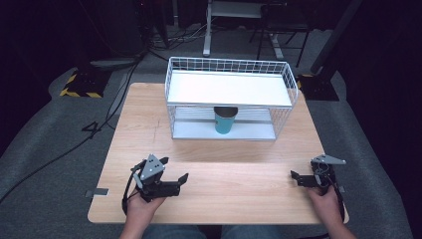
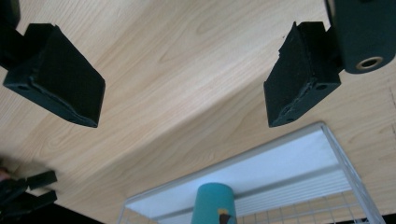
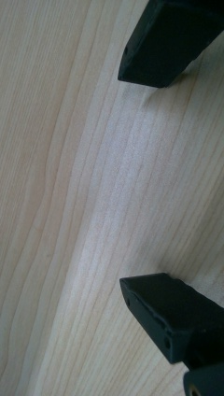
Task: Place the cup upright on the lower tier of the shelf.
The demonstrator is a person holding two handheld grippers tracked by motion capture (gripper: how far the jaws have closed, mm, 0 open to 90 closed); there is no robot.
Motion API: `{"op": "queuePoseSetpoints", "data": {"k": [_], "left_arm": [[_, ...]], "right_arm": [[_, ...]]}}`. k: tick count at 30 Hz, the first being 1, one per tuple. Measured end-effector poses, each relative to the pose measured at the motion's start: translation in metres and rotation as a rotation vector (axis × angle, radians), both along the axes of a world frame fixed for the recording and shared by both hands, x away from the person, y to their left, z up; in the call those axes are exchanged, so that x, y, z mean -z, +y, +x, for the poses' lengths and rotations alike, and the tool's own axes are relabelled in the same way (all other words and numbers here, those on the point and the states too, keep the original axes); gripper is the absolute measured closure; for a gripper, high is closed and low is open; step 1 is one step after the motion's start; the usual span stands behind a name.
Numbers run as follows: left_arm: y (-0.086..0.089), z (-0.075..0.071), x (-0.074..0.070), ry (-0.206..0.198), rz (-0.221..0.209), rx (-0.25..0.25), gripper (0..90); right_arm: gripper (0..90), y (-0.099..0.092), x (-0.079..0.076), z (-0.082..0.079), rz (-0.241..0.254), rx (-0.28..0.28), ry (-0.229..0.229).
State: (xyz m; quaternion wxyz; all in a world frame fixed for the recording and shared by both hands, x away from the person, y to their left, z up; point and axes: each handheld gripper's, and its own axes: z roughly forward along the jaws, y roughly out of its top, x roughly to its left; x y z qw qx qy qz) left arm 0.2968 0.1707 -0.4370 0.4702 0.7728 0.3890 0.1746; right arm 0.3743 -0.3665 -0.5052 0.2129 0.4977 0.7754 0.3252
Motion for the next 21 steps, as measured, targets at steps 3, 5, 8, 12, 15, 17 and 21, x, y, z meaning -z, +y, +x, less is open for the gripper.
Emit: {"op": "queuePoseSetpoints", "data": {"k": [3, 5, 8, 12, 15, 17, 21], "left_arm": [[0.002, -0.006, 0.010, 0.010, 0.031, 0.004, 13.3], [0.004, -0.011, 0.019, 0.024, 0.050, 0.006, 13.3], [0.008, -0.015, 0.029, 0.051, 0.059, 0.004, 13.5], [0.012, -0.016, 0.040, 0.090, 0.076, -0.005, 13.6], [0.014, -0.016, 0.047, 0.115, 0.091, -0.007, 13.7], [0.015, -0.017, 0.052, 0.135, 0.115, -0.003, 13.7], [0.016, -0.017, 0.057, 0.153, 0.170, -0.016, 13.9]], "right_arm": [[3.0, 0.000, 0.000, 0.000, 0.000, 0.000, 0.000], [3.0, 0.000, 0.000, 0.000, 0.000, 0.000, 0.000], [3.0, 0.000, 0.000, 0.000, 0.000, 0.000, 0.000], [3.0, 0.000, 0.000, 0.000, 0.000, 0.000, 0.000], [3.0, 0.000, 0.000, 0.000, 0.000, 0.000, 0.000], [3.0, 0.000, 0.000, 0.000, 0.000, 0.000, 0.000], [3.0, 0.000, 0.000, 0.000, 0.000, 0.000, 0.000]]}}
